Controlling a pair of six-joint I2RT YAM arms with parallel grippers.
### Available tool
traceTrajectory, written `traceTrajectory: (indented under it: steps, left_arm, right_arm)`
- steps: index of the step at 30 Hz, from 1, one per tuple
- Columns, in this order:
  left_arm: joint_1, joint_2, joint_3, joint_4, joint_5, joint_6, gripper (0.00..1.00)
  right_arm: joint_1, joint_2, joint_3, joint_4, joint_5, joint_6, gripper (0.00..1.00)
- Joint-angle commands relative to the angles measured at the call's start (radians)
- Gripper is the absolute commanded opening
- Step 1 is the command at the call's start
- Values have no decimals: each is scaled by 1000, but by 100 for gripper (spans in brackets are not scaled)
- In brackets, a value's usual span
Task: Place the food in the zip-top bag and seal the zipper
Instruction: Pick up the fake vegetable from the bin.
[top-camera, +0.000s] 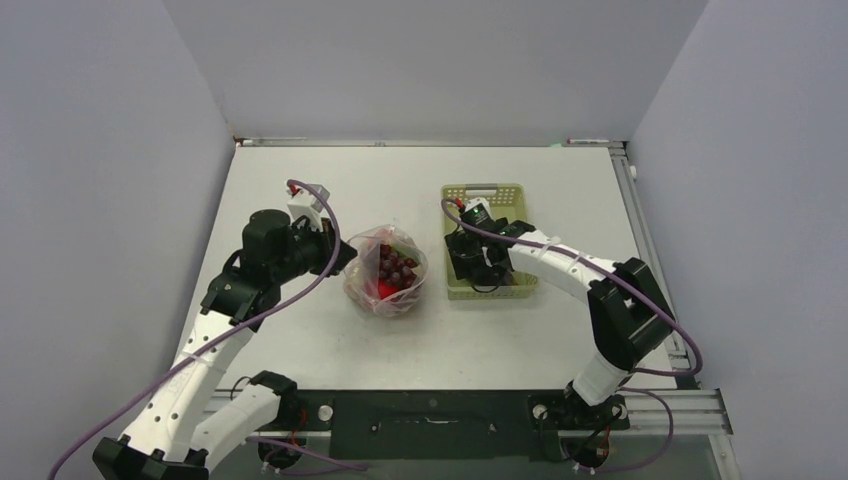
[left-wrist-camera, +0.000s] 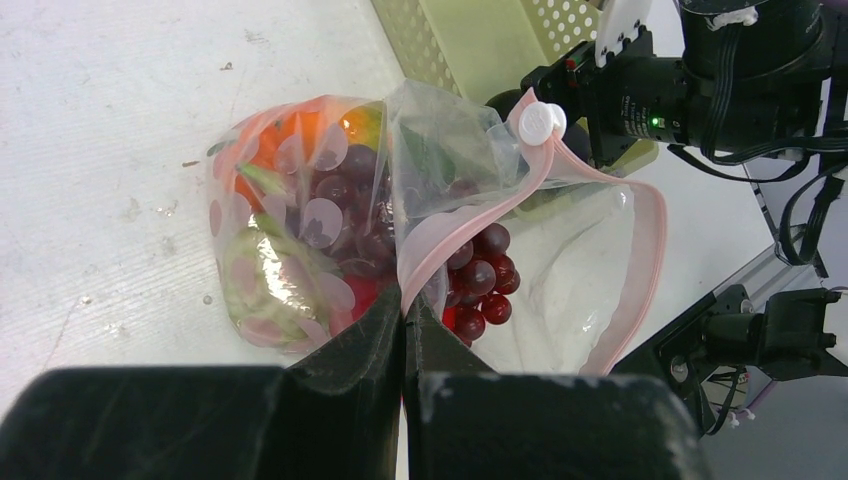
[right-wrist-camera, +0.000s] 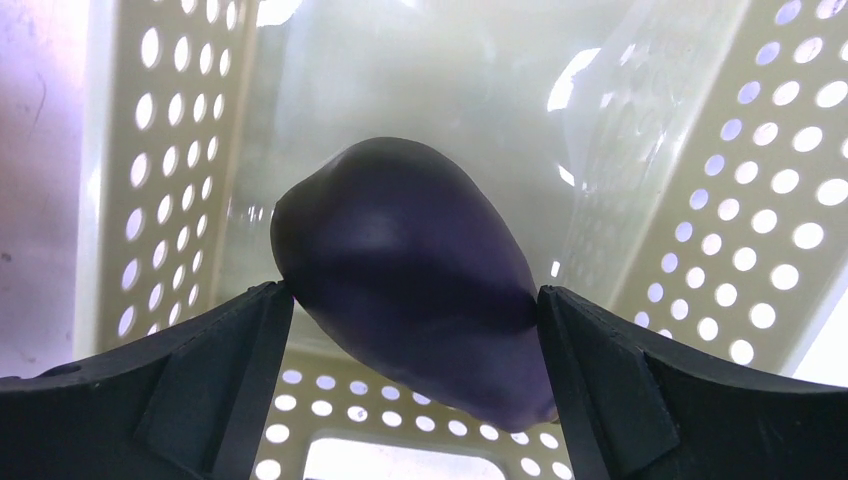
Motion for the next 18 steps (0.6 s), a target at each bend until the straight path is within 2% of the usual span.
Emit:
traceTrajectory:
  steps: [1, 7, 10, 13, 18]
  left_arm:
    - [-4, -22, 5, 19, -13, 16, 0]
    - [-5, -28, 3, 19, -13, 16, 0]
    - [-4, -28, 2, 19, -15, 16, 0]
    - [-5, -28, 2, 18, -13, 16, 0]
    - [-5, -28, 1, 19, -13, 16, 0]
  right_arm:
    - [-17, 29, 22, 54, 30, 53, 96]
    - [-21, 59, 30, 64, 32, 58, 98]
    - [-21, 56, 24, 73, 30, 62, 91]
    - [-21, 46, 22, 75, 35, 64, 77]
    - [-21, 1, 24, 67, 67, 74, 43]
